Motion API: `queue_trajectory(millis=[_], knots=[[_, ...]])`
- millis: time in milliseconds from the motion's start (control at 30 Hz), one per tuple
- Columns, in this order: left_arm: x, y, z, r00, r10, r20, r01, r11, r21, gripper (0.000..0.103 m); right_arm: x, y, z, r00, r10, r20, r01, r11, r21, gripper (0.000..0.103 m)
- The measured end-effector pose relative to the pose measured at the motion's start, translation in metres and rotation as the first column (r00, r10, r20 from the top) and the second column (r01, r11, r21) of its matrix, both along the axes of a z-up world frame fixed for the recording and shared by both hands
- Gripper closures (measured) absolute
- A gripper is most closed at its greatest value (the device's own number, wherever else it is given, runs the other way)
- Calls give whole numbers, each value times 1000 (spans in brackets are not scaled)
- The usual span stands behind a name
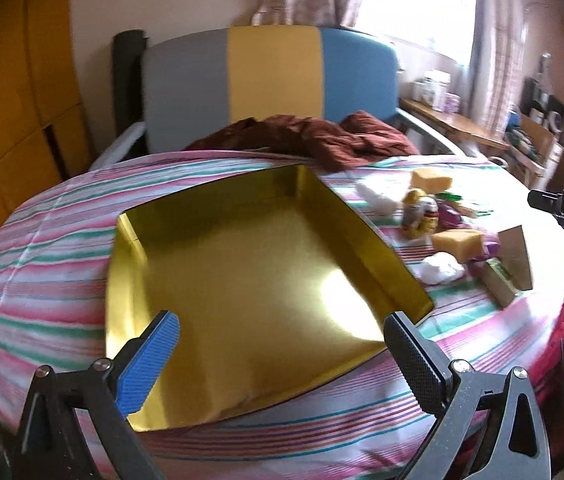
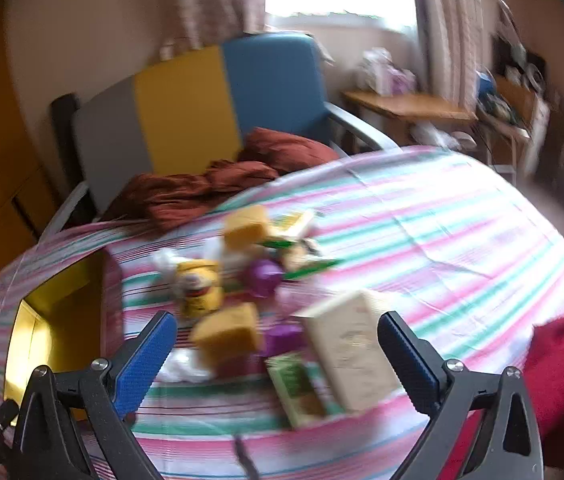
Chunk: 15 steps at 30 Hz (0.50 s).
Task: Organize objects
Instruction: 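Grasp the yellow sponge with the left tool while the right tool grasps the beige box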
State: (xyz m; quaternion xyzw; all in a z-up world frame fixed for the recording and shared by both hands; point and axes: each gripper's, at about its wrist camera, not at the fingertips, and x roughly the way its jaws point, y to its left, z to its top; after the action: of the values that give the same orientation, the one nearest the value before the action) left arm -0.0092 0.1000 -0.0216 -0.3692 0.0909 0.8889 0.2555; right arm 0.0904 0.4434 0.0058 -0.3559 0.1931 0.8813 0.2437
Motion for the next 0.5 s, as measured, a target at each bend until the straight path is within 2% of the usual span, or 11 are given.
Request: queue_trajectory(millis=[67,133,333,500], knots=[[-2,8,2,999,-37,11,37,999,20,0,5,20,-5,999,-18,36,20,998,-54,1],[-2,17,3,996,-81,24,81,996,37,0,7,33,-12,998,8,68,-1,995,-103,2],[1,53,4,979,-202,32,201,979,20,0,3,39,-29,984,44,171,-30,996,-82,4],[-1,78,2,970,-239,38,239,971,-17,0,-7,42,-41,973,69,221,-50,995,-88,4]])
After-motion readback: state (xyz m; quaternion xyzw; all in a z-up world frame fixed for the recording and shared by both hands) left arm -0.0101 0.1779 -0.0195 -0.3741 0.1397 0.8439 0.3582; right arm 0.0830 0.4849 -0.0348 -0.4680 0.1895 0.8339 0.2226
